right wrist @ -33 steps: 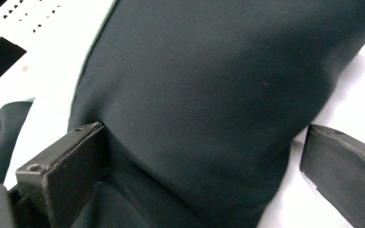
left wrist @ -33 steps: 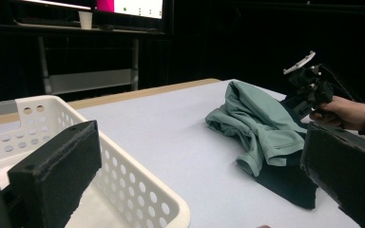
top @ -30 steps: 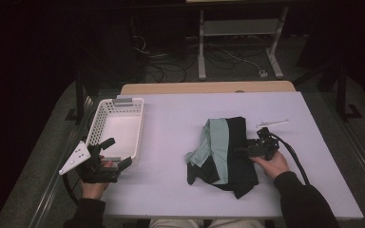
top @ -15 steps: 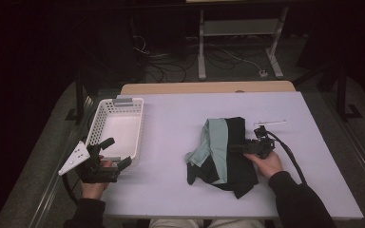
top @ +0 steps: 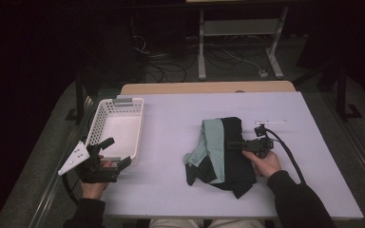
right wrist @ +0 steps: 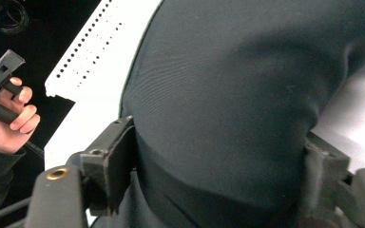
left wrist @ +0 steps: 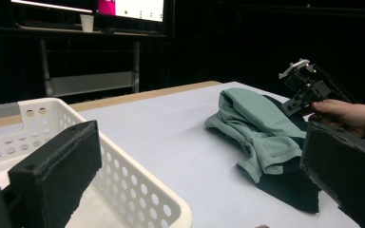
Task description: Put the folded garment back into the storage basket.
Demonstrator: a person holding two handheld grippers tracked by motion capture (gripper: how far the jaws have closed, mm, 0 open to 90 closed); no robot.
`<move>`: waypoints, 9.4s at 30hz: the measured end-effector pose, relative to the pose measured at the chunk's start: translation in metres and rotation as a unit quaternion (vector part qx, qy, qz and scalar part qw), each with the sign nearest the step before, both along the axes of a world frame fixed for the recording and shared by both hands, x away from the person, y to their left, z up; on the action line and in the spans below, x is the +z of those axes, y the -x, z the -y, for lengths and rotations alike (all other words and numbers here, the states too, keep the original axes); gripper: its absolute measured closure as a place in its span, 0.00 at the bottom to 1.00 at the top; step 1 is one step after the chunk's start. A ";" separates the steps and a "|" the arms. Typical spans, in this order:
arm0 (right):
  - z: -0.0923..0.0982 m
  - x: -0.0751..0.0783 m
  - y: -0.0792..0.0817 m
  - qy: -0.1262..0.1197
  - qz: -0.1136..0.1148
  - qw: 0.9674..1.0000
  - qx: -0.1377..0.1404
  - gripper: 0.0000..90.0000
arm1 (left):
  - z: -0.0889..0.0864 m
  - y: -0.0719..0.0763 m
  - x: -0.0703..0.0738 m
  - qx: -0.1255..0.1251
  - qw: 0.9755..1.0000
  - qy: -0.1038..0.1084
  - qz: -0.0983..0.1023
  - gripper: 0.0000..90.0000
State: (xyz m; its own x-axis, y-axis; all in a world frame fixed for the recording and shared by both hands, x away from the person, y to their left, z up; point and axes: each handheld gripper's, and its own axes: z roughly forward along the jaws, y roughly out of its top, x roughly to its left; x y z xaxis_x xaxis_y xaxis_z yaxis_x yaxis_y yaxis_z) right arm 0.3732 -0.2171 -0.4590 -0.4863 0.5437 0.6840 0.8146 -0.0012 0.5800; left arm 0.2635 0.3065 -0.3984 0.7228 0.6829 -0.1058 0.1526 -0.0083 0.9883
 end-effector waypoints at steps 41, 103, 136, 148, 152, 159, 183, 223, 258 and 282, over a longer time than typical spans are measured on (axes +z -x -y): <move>-0.007 0.059 0.012 -0.001 0.016 0.998 -0.057 0.65 | -0.004 0.005 0.000 0.010 1.000 0.006 0.002 0.00; -0.041 0.147 -0.014 -0.039 0.092 0.992 -0.081 0.64 | -0.008 0.006 0.001 0.016 1.000 0.023 0.006 0.00; -0.086 0.177 -0.026 -0.049 0.105 0.992 -0.054 0.64 | -0.009 0.006 0.000 0.014 0.999 0.033 0.005 0.00; -0.111 0.188 -0.034 -0.053 0.112 0.991 -0.043 0.63 | -0.008 0.007 0.001 0.011 0.999 0.030 0.006 0.00; -0.122 0.189 -0.037 -0.060 0.111 0.991 -0.038 0.63 | -0.008 0.007 0.002 0.013 1.000 0.026 0.007 0.00; -0.140 0.198 -0.043 -0.065 0.108 0.992 -0.032 0.63 | -0.009 0.007 0.001 0.018 1.000 0.024 0.010 0.00; -0.212 0.214 -0.066 -0.105 0.088 0.990 -0.022 0.63 | -0.008 0.007 0.001 0.021 1.000 0.017 0.014 0.00; -0.330 0.174 -0.076 -0.094 0.080 0.992 0.026 0.63 | -0.013 0.009 0.003 0.022 0.999 0.038 0.024 0.00; -0.347 0.108 -0.076 -0.084 0.023 0.996 0.003 0.63 | -0.013 0.010 0.003 0.019 0.999 0.041 0.028 0.00; -0.370 0.076 -0.070 -0.058 -0.020 0.998 -0.004 0.63 | -0.016 0.012 0.004 0.029 0.998 0.054 0.033 0.00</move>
